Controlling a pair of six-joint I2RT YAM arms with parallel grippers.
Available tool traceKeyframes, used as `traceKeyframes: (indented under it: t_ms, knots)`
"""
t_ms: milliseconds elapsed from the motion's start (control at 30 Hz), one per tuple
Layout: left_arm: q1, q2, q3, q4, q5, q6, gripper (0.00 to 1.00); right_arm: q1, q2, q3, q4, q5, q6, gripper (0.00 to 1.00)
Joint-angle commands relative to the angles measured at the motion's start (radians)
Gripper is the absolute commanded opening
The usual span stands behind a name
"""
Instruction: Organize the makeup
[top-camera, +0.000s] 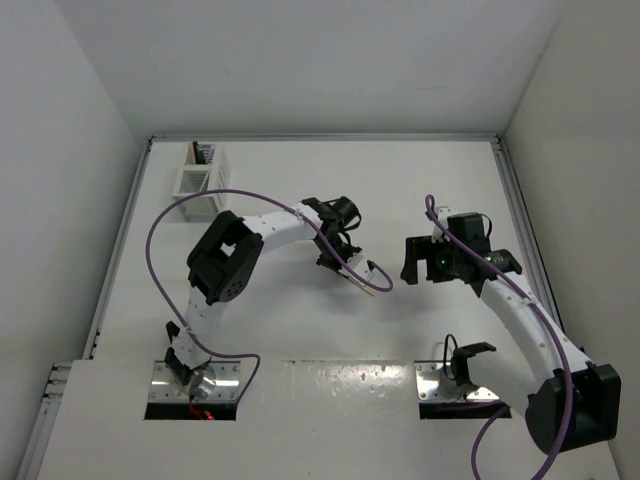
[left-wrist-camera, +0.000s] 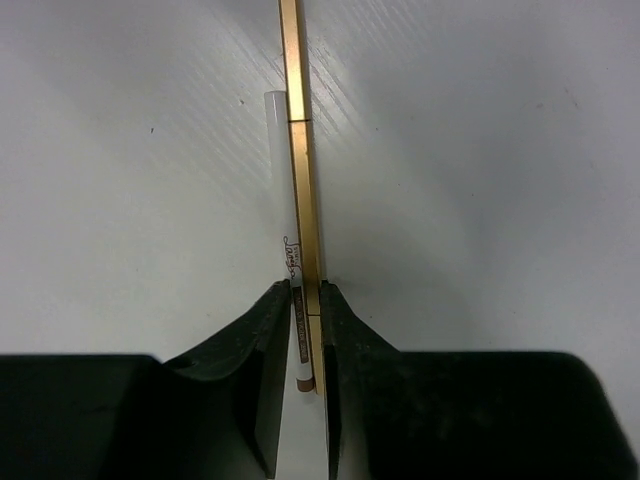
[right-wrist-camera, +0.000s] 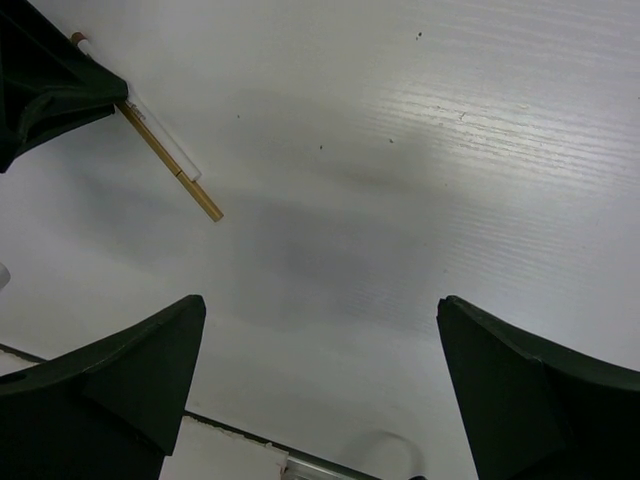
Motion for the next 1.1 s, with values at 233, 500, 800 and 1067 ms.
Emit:
traceKeyframes:
  t_ms: [233,500,800,1067]
  knots:
    - [-0.022,-0.051,-0.060,-0.022,-0.013,0.033,0.25,0.005,-0.015,0.029,-0.011,0.037,-0.014,0.99]
    - [-0.040,-0.089,-0.080,-0.022,-0.003,0.033,0.38,0.007,-0.017,0.026,-0.005,0.034,-0.005,0.99]
    - [-0.049,-0.109,-0.090,-0.022,0.015,0.013,0.29,0.002,-0.029,0.021,-0.020,0.037,-0.006,0.99]
    - [-0.059,-0.153,-0.090,-0.012,0.015,-0.009,0.37,0.005,-0.032,0.016,-0.015,0.037,-0.008,0.99]
